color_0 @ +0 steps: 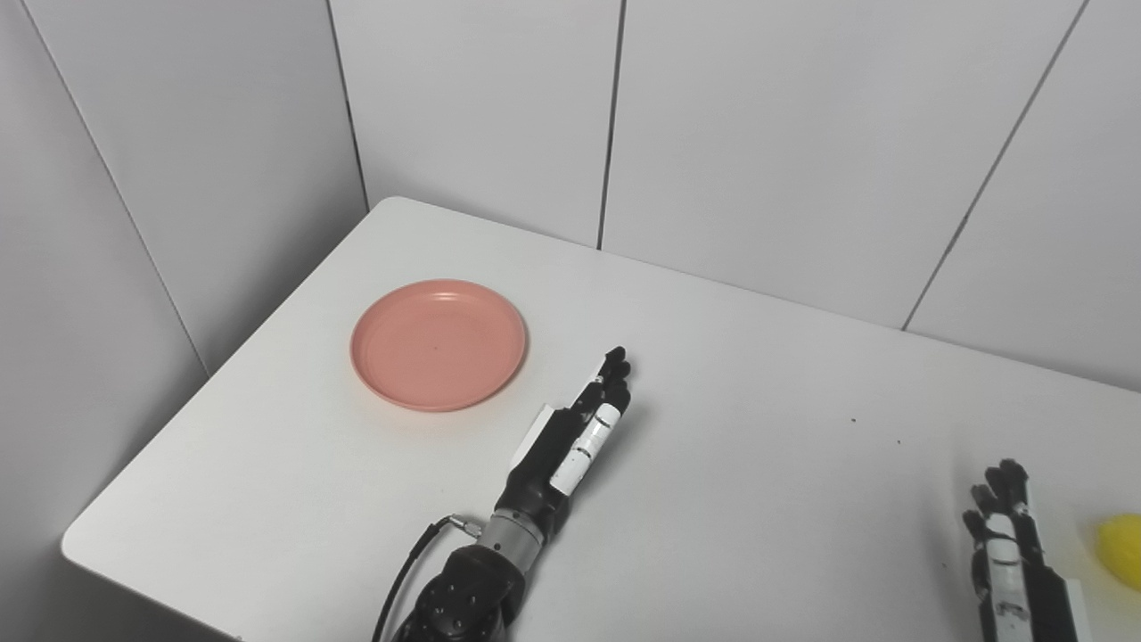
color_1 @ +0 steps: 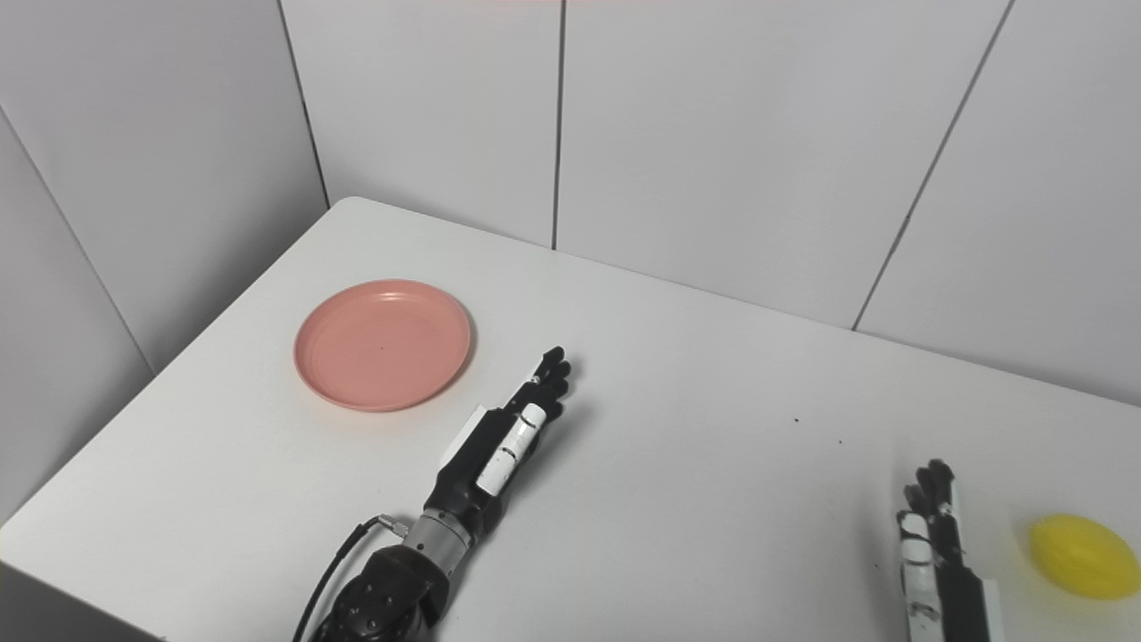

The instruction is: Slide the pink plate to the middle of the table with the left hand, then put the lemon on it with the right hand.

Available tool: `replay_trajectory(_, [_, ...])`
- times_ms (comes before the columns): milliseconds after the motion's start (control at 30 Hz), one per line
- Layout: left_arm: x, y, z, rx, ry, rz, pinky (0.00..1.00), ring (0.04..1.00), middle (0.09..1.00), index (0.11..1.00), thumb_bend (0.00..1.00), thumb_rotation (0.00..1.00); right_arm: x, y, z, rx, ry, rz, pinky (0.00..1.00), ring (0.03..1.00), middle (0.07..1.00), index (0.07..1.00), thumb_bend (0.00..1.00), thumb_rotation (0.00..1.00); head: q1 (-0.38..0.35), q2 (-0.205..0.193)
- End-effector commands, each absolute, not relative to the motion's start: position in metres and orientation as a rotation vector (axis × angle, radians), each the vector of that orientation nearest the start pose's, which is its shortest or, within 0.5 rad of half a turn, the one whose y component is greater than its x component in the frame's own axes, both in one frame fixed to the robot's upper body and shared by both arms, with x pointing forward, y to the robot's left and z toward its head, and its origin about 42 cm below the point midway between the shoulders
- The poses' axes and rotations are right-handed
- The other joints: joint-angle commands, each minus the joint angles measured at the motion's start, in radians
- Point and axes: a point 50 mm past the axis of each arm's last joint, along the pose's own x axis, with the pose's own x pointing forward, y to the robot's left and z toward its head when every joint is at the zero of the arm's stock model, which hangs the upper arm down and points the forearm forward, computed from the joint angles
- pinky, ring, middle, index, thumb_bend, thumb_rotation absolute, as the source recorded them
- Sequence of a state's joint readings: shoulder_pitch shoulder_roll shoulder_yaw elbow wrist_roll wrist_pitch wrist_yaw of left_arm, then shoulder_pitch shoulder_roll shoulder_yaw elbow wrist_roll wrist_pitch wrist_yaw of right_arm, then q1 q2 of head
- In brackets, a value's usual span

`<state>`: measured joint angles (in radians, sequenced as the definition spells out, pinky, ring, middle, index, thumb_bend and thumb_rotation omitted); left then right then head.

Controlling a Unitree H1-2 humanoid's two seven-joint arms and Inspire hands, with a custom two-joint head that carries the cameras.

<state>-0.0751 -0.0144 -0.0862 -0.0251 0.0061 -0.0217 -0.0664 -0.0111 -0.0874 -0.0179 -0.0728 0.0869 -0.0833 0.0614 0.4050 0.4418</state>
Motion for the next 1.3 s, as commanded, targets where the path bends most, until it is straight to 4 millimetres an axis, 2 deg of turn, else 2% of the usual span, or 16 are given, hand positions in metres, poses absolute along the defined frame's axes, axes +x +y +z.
replay_trajectory(0, [0.314, 0.167, 0.145, 0.005, -0.231, -0.168, 1.0, 1.0, 1.0, 1.0, 0.68, 0.94, 0.284, -0.245, 0.13, -0.015, -0.202, 0.058, 1.0, 1.0, 1.0, 1.0, 0.58, 0.94, 0.019, -0.009])
replay_trajectory(200, [0.315, 0.174, 0.154, 0.042, -0.267, -0.126, 1.0, 1.0, 1.0, 1.0, 0.7, 0.95, 0.283, -0.246, 0.133, -0.053, -0.213, 0.068, 1.0, 1.0, 1.0, 1.0, 0.5, 1.0, 0.019, -0.021])
replay_trajectory(333, [0.314, 0.183, 0.16, 0.014, -0.241, -0.178, 1.0, 1.0, 1.0, 1.0, 0.76, 0.94, 0.284, -0.247, 0.129, -0.047, -0.215, 0.065, 1.0, 1.0, 1.0, 1.0, 0.54, 1.0, 0.021, -0.031])
replay_trajectory(567, [0.314, 0.204, 0.177, 0.097, -0.262, -0.188, 1.0, 1.0, 1.0, 1.0, 0.71, 1.0, 0.285, -0.248, 0.124, -0.041, -0.223, 0.052, 1.0, 1.0, 1.0, 1.0, 0.58, 1.0, 0.033, -0.051])
replay_trajectory(600, [0.315, 0.208, 0.18, 0.106, -0.271, -0.188, 1.0, 1.0, 1.0, 1.0, 0.71, 1.0, 0.285, -0.247, 0.124, -0.013, -0.21, 0.036, 1.0, 1.0, 1.0, 1.0, 0.58, 1.0, 0.037, -0.055])
replay_trajectory(667, [0.317, 0.216, 0.187, 0.119, -0.282, -0.186, 1.0, 1.0, 1.0, 1.0, 0.69, 1.0, 0.285, -0.247, 0.123, 0.024, -0.195, 0.016, 1.0, 0.983, 0.993, 0.992, 0.64, 0.91, 0.044, -0.058])
replay_trajectory(800, [0.318, 0.236, 0.204, 0.108, -0.308, -0.204, 1.0, 1.0, 1.0, 1.0, 0.7, 1.0, 0.284, -0.247, 0.123, 0.04, -0.191, 0.009, 1.0, 0.984, 0.998, 0.998, 0.65, 0.89, 0.058, -0.066])
replay_trajectory(833, [0.318, 0.241, 0.208, 0.111, -0.31, -0.202, 1.0, 1.0, 1.0, 1.0, 0.74, 1.0, 0.284, -0.247, 0.123, 0.043, -0.192, 0.01, 1.0, 0.988, 1.0, 0.998, 0.65, 0.88, 0.058, -0.066])
replay_trajectory(1000, [0.317, 0.266, 0.228, 0.132, -0.321, -0.162, 0.96, 0.94, 0.95, 0.958, 0.74, 1.0, 0.284, -0.251, 0.123, 0.044, -0.192, 0.008, 1.0, 0.993, 1.0, 0.999, 0.66, 0.89, 0.086, -0.079])
replay_trajectory(1067, [0.317, 0.271, 0.233, 0.128, -0.329, -0.156, 0.92, 0.922, 0.936, 0.944, 0.73, 1.0, 0.284, -0.251, 0.123, 0.037, -0.194, 0.006, 1.0, 0.992, 1.0, 1.0, 0.65, 0.89, 0.088, -0.08])
replay_trajectory(1167, [0.319, 0.285, 0.239, 0.16, -0.357, -0.132, 0.92, 0.915, 0.922, 0.934, 0.72, 1.0, 0.285, -0.252, 0.122, 0.036, -0.199, 0.005, 1.0, 0.994, 1.0, 1.0, 0.65, 0.9, 0.096, -0.082])
replay_trajectory(1267, [0.318, 0.294, 0.245, 0.172, -0.371, -0.108, 0.91, 0.907, 0.91, 0.917, 0.67, 1.0, 0.285, -0.253, 0.12, 0.03, -0.207, 0.007, 1.0, 0.999, 1.0, 1.0, 0.64, 0.9, 0.104, -0.085])
